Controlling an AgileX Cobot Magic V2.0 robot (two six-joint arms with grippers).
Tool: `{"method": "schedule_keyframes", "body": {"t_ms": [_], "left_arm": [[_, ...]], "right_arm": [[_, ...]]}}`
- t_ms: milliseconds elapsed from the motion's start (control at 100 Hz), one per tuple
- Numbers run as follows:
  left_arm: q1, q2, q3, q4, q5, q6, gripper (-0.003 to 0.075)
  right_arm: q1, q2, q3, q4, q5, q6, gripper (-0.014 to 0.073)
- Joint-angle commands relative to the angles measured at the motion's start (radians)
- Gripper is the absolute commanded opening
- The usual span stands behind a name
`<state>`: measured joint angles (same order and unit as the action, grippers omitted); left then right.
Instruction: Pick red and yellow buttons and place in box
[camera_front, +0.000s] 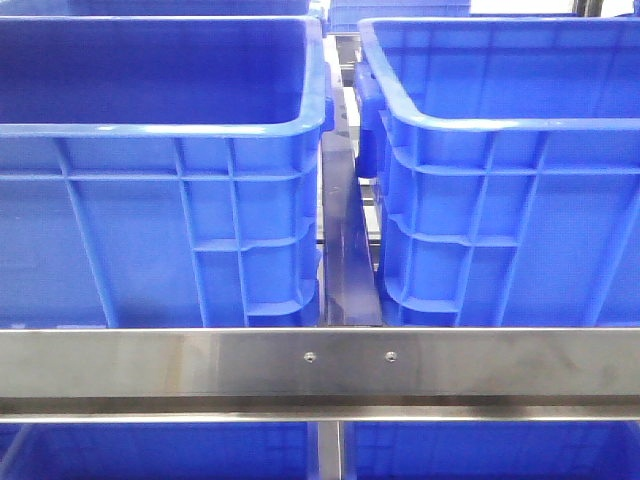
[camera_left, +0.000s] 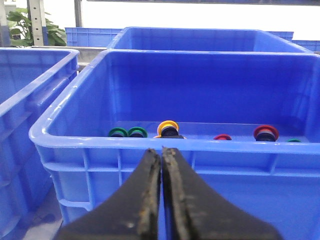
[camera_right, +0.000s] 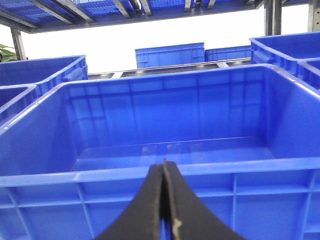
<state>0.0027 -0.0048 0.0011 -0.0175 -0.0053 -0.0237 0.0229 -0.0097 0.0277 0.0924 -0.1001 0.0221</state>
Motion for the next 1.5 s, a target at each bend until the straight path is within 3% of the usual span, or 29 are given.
{"method": "schedule_keyframes", "body": {"t_ms": [0,390,680,1140,1490], "left_arm": [[0.000,-0.034,0.043,-0.009,-0.080,0.000,-0.0019],[0.000,-0.034,0.000,-0.009,-0.066,0.000,-0.0019],[0.000,0.041,-0.266,-0.035,0.198,0.000,-0.0019],[0.000,0.570,-0.853,-0.031,0.756,0.014,-0.0019],[0.000,0.828,-1.003,-0.031,0.787,0.014,-0.0019]], "right_arm": [[0.002,-0.025,-0.020,-0.003,-0.084,-0.002,-0.0068],[0.002,-0.025,-0.020,-0.003,-0.084,-0.002,-0.0068],[0.002,-0.025,-0.020,-0.003,-0.084,-0.002,-0.0068],[0.002,-0.025,-0.020,-0.003,-0.084,-0.002,-0.0068],[0.002,-0.025,-0.020,-0.003,-0.084,-0.002,-0.0068]]}}
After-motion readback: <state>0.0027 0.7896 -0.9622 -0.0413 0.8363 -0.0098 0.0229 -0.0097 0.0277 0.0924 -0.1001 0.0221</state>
